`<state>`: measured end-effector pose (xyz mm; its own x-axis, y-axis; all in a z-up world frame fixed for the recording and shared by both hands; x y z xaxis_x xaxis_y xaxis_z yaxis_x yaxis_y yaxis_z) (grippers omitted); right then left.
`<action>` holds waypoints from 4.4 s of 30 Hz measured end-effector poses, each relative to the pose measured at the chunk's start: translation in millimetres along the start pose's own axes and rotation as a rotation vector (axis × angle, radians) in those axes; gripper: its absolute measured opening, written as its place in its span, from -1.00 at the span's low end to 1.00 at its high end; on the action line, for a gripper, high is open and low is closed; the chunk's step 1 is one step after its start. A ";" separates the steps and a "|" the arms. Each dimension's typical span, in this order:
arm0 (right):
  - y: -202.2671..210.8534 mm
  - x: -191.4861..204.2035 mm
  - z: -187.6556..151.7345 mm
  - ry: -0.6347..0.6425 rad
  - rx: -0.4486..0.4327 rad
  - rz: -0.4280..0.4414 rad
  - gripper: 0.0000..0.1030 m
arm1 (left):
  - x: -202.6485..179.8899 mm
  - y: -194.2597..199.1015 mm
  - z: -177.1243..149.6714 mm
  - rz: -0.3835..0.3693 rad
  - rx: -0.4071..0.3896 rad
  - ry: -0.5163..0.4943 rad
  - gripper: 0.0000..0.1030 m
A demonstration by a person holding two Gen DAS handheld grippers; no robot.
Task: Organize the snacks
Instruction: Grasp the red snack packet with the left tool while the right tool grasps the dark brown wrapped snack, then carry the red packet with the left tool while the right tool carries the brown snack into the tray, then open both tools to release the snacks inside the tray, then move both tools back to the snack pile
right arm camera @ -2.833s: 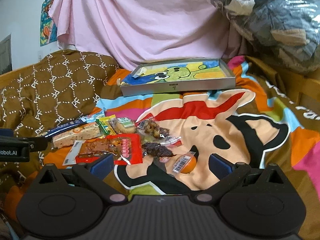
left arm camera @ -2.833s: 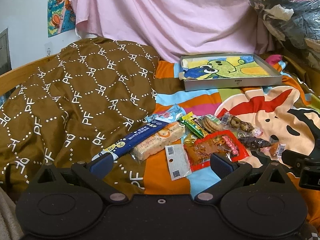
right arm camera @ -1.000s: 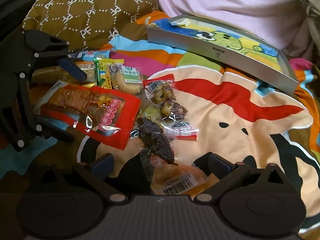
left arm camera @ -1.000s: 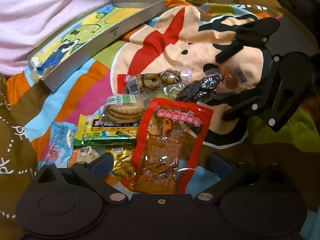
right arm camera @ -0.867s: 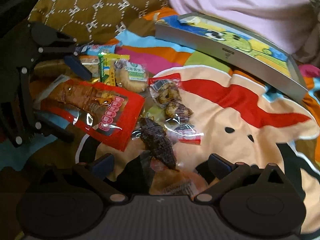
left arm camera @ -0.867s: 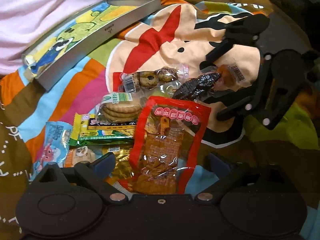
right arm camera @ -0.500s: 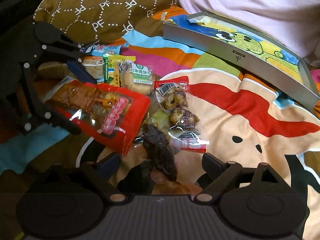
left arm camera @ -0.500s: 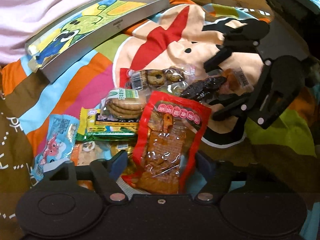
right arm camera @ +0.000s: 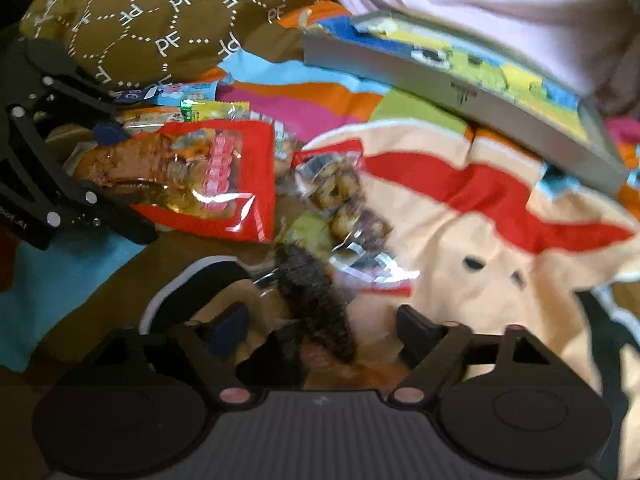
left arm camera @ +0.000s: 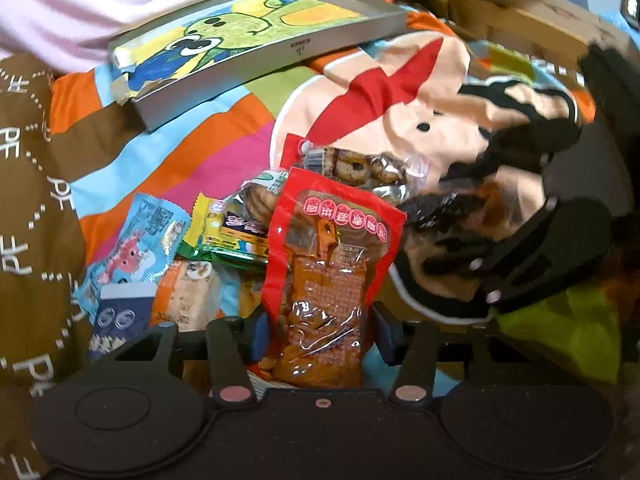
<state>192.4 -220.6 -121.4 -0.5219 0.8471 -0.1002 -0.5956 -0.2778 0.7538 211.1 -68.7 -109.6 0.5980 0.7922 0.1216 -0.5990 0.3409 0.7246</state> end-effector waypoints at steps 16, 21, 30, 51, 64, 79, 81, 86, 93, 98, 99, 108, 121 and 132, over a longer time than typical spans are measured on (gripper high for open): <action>12.1 26.7 -4.3 0.047 -0.026 -0.145 -0.13 | -14.7 2.3 -10.1 -0.087 0.025 0.202 -0.17; 19.2 36.4 -5.0 0.135 -0.042 -0.270 -0.13 | -9.3 9.2 -2.9 -0.150 -0.018 0.310 -0.17; 35.9 28.3 7.4 0.235 -0.119 -0.432 -0.13 | -0.7 22.7 10.5 -0.137 -0.102 0.438 -0.16; 33.2 -126.7 178.6 -0.047 -0.362 -0.246 -0.11 | 114.3 -43.1 201.9 0.155 -0.267 0.650 -0.11; -26.1 -169.4 188.7 -0.213 -0.325 -0.162 -0.12 | 134.2 -120.6 231.3 0.201 -0.094 0.690 -0.14; 24.5 -158.4 180.1 -0.268 -0.518 -0.191 0.99 | 131.9 -65.6 230.5 0.293 -0.234 0.652 0.83; 40.8 -151.7 177.0 -0.270 -0.562 -0.195 0.99 | 129.4 -46.9 229.4 0.310 -0.277 0.632 0.96; 75.3 -131.9 169.5 -0.258 -0.625 -0.195 1.00 | 123.6 -6.8 215.2 0.333 -0.340 0.615 0.99; 115.0 -93.8 150.4 -0.232 -0.711 -0.175 1.00 | 117.2 42.2 179.8 0.385 -0.396 0.623 0.99; 129.8 -62.2 135.0 -0.195 -0.730 -0.154 1.00 | 108.5 76.6 151.6 0.414 -0.436 0.607 0.99; 132.6 -55.7 132.2 -0.186 -0.734 -0.148 1.00 | 107.1 82.9 145.4 0.420 -0.443 0.600 0.99; 148.1 -8.5 108.1 -0.160 -0.740 -0.091 1.00 | 101.9 129.2 77.0 0.476 -0.425 0.564 0.99; 121.7 50.3 72.4 -0.121 -0.608 0.051 1.00 | 112.8 145.3 -1.2 0.506 -0.268 0.587 0.99; 86.8 80.9 59.7 -0.080 -0.464 0.155 1.00 | 115.0 123.3 -18.6 0.463 -0.094 0.495 0.99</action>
<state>134.9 -149.1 -25.3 -0.5880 0.8071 0.0541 -0.7333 -0.5601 0.3855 196.0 73.9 -18.9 -0.0317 0.9974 0.0640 -0.7916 -0.0641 0.6076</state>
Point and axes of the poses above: each gripper's, at about its wrist camera, not at the fingertips, and y roughly against the way its jaws point, x to its left, z to its top, the point moved 7 cm from there along -y, roughly the way its jaws point, and after that the axes turned 13 degrees about z, right-handed, at the moved point
